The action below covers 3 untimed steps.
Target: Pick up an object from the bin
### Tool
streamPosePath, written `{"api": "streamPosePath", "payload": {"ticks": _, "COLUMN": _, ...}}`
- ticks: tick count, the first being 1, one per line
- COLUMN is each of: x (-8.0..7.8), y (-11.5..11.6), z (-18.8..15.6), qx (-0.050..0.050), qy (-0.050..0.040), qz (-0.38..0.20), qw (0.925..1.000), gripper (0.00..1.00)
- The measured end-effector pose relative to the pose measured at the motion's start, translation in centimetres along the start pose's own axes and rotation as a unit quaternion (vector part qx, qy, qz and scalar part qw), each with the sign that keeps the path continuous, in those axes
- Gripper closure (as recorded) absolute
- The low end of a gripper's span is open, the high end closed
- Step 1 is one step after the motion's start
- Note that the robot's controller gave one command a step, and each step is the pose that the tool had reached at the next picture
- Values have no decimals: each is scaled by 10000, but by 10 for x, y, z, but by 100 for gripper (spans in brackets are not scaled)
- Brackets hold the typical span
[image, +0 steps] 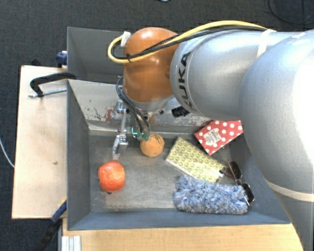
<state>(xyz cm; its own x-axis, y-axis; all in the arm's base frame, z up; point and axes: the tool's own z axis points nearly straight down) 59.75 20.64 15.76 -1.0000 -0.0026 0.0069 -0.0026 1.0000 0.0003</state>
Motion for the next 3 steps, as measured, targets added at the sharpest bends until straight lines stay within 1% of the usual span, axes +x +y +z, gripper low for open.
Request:
{"api": "streamPosePath", "payload": {"ticks": 1, "x": -2, "y": -1, "z": -5, "qx": -8, "qy": -42, "qz": 9, "qw": 10000, "gripper": 0}}
{"api": "streamPosePath", "payload": {"ticks": 2, "x": 2, "y": 2, "z": 83, "qx": -25, "qy": -72, "qz": -132, "qw": 9999, "gripper": 100}}
{"api": "streamPosePath", "payload": {"ticks": 3, "x": 2, "y": 2, "z": 83, "qx": -26, "qy": -72, "qz": -131, "qw": 9999, "gripper": 100}}
